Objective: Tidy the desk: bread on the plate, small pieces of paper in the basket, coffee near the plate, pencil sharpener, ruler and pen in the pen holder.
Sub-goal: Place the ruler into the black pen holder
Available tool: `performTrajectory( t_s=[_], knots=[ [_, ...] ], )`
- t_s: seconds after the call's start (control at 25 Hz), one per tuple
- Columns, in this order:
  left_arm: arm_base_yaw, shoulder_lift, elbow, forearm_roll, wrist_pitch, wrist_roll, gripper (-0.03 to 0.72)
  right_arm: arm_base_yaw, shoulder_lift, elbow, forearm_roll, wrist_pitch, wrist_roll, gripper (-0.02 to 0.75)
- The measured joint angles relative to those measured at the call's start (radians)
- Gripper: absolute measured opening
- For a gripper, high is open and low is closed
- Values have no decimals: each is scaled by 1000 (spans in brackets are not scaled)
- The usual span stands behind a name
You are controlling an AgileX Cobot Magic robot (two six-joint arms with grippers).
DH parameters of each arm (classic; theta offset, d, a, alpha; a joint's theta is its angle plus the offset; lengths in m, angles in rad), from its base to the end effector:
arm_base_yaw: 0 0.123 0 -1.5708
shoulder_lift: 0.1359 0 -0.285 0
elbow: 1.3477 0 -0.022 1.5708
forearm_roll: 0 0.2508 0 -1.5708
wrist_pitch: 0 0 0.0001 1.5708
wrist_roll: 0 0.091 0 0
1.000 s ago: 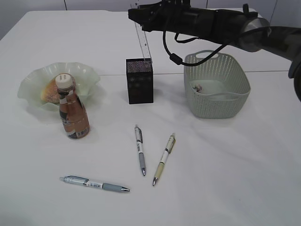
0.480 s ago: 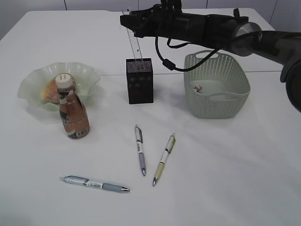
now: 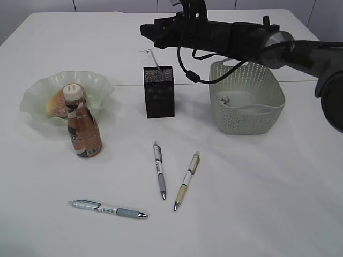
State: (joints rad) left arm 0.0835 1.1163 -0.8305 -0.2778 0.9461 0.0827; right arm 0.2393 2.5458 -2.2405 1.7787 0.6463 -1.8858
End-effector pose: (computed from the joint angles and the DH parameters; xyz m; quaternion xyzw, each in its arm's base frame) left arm 0.2000 -0.0036 0.2856 -0.0558 0.9680 -0.1091 0.2192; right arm 0.5491 0.1892 0.2121 -0.3120 0.6545 0.2844 0.6273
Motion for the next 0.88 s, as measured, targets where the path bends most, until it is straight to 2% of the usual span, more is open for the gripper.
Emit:
performTrajectory(
  t_s=[0.4, 0.6, 0.88],
  knots=[
    [0, 0, 0, -2, 0, 0, 379, 0, 0, 0, -14, -47, 173, 406],
    [0, 0, 0, -2, 0, 0, 379, 0, -19, 0, -189, -79, 369, 419],
    [0, 0, 0, -2, 0, 0, 379, 0, -83, 0, -515, -39, 830, 420]
  ],
)
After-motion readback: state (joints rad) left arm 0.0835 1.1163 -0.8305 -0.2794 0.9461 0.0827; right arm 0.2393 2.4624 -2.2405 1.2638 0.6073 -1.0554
